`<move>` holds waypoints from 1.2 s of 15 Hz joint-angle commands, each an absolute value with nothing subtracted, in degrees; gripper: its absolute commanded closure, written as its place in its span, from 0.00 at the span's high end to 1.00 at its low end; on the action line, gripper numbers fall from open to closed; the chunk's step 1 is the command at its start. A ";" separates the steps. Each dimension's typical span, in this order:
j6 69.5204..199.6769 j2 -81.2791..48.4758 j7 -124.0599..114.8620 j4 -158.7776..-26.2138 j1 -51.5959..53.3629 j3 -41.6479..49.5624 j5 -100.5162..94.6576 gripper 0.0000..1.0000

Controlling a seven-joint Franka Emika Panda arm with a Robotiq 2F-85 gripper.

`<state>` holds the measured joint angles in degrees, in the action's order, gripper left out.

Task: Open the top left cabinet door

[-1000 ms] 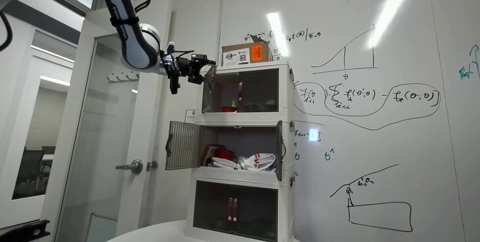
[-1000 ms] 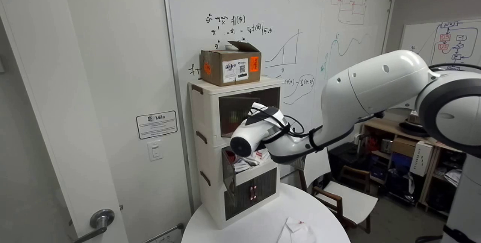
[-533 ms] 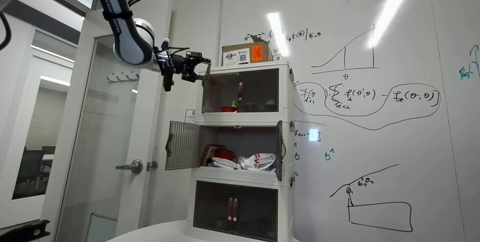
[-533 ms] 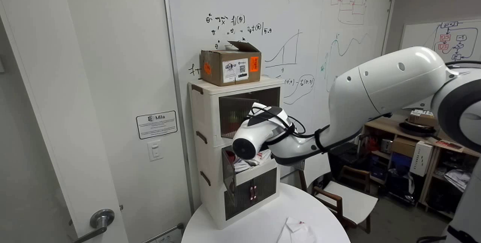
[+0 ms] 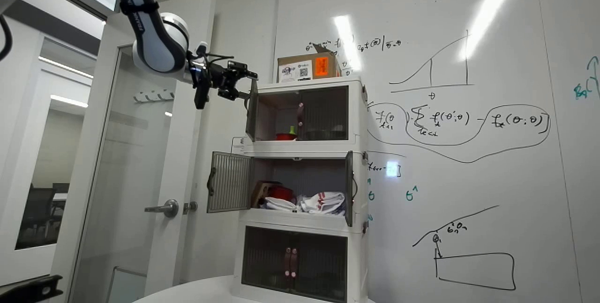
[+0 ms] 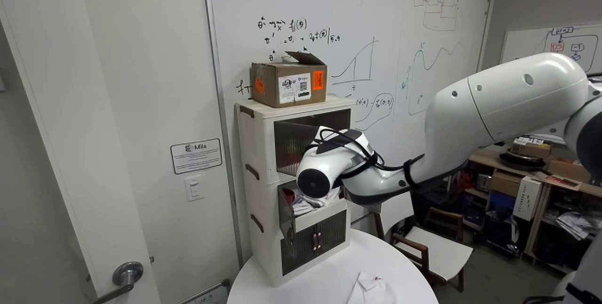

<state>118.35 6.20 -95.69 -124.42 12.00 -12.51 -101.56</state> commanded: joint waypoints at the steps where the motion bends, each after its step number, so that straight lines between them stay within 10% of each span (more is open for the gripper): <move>1: 123.66 11.38 -90.61 -127.29 12.30 -11.49 -98.43 1.00; 18: 148.43 20.73 -37.43 -129.58 13.68 -4.13 -44.86 1.00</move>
<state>148.68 18.53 -48.65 -128.41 13.46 -4.38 -55.92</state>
